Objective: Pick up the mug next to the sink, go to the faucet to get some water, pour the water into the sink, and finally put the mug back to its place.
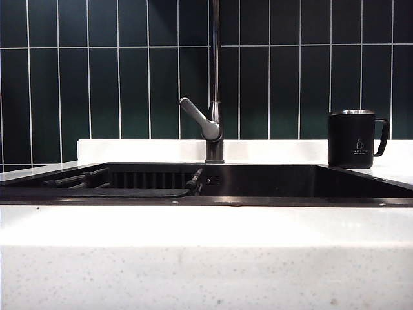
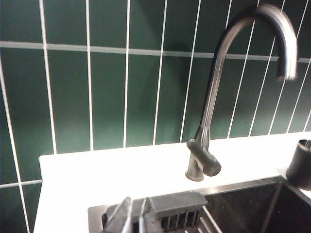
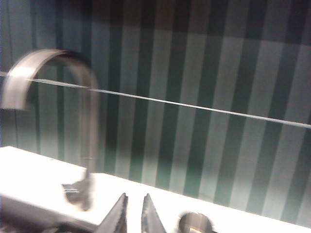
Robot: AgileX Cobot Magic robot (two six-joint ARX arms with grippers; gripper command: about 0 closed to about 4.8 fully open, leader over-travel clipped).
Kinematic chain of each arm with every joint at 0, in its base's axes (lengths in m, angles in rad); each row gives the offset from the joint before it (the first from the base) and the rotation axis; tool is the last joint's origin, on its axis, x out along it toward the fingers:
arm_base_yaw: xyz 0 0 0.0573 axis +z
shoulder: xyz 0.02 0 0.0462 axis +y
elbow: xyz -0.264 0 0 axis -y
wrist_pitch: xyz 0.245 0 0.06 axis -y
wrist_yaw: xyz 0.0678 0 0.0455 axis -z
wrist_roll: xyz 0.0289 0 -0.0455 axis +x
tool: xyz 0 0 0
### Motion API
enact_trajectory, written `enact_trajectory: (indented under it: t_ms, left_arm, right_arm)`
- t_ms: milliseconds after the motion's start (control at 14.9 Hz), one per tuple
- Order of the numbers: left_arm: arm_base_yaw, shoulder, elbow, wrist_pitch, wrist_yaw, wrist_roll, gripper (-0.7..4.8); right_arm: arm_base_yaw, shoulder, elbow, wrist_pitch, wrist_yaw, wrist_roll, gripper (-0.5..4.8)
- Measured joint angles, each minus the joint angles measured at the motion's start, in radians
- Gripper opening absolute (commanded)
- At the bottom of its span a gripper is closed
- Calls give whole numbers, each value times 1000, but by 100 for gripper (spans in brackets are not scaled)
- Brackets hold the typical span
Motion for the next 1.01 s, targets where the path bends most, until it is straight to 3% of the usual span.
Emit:
enact_trajectory:
  t_ms: [201, 336, 604, 1007]
  left_arm:
    - [0, 24, -1, 102, 60, 0, 27]
    - [0, 24, -1, 163, 61, -5, 28]
    - [0, 107, 8, 166, 58, -10, 30]
    - [-62, 274, 119, 171, 83, -24, 39]
  right_arm:
    - [1, 60, 37, 8, -34, 0, 45]
    - [2, 93, 37, 21, 2, 0, 46]
    - [1, 183, 38, 63, 61, 5, 46]
    - [1, 212, 38, 63, 128, 5, 86]
